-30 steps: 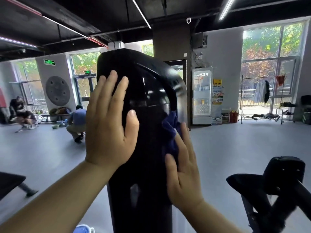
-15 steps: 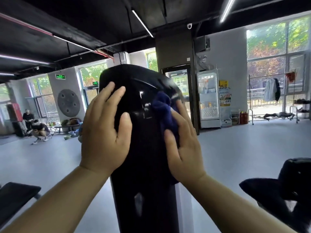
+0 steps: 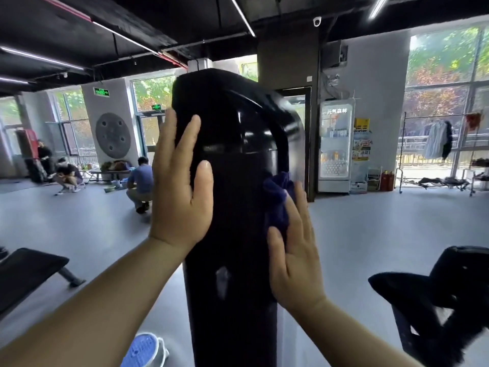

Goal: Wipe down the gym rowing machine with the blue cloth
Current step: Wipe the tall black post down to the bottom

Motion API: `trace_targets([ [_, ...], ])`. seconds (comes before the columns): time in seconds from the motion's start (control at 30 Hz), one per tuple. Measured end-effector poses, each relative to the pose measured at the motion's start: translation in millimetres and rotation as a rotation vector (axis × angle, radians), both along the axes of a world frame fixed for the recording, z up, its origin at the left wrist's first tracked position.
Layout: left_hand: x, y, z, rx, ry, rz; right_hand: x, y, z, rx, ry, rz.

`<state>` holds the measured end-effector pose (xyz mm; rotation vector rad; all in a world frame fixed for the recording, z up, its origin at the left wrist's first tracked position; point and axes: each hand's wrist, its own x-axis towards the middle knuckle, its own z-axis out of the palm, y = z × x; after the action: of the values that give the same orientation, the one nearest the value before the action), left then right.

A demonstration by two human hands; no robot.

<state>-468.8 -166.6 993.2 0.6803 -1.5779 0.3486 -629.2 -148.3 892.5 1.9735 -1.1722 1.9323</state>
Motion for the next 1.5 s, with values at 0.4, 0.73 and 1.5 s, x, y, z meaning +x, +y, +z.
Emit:
trace_targets([
  [0.4,11,-8,24,0.045,0.095,-0.122,-4,-6,174,-0.041,-0.016,-0.027],
  [0.73,5,-15,70,0.23,0.102,-0.104,1,-2,154,-0.084,-0.11,-0.001],
  [1.5,-5,-3,25,-0.258,-0.327,0.268,-8,-14,118,0.049,-0.323,0.069],
])
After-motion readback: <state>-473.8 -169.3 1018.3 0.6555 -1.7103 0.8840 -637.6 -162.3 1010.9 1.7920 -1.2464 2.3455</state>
